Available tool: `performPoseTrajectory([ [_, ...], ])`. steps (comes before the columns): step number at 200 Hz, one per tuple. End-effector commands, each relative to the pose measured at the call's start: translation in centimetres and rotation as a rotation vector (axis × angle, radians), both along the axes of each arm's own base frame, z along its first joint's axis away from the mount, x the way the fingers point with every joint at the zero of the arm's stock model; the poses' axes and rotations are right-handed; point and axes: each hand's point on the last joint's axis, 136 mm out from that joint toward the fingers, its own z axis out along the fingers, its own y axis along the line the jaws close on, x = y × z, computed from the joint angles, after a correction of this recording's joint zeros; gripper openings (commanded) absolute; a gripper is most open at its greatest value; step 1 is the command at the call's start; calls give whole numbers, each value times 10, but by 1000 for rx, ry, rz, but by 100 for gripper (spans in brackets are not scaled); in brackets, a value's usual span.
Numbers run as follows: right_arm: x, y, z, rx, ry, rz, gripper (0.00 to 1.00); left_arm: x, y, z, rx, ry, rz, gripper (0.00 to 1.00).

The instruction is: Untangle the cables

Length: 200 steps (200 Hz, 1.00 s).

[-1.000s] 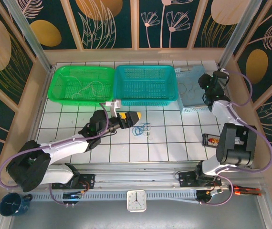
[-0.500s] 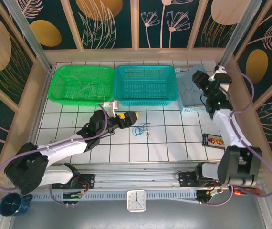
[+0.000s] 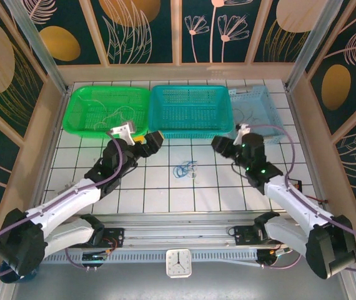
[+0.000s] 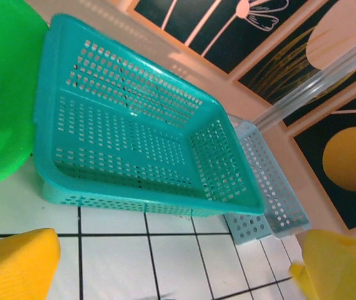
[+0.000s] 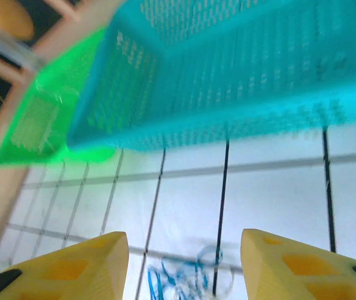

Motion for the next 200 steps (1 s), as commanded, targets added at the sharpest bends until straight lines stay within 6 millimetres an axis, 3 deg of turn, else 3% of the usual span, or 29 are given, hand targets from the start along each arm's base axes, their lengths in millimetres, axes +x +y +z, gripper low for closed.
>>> performPoseTrajectory([
  [1,-7,15,-14,2,8,7,51,8,8,12,52,16,49,99],
  [37,-24,41,-48,-35,76,75,52,13,-6,8,62,66,2,99],
  [81,-29,55,-67,-49,111,97,51,12,-19,-14,35,119,-51,99],
  [138,-39,54,-83,-119,142,116,51,10,-27,-47,52,190,-89,99],
  [200,-65,39,-100,-182,155,157,51,7,-40,-51,44,190,-161,99],
])
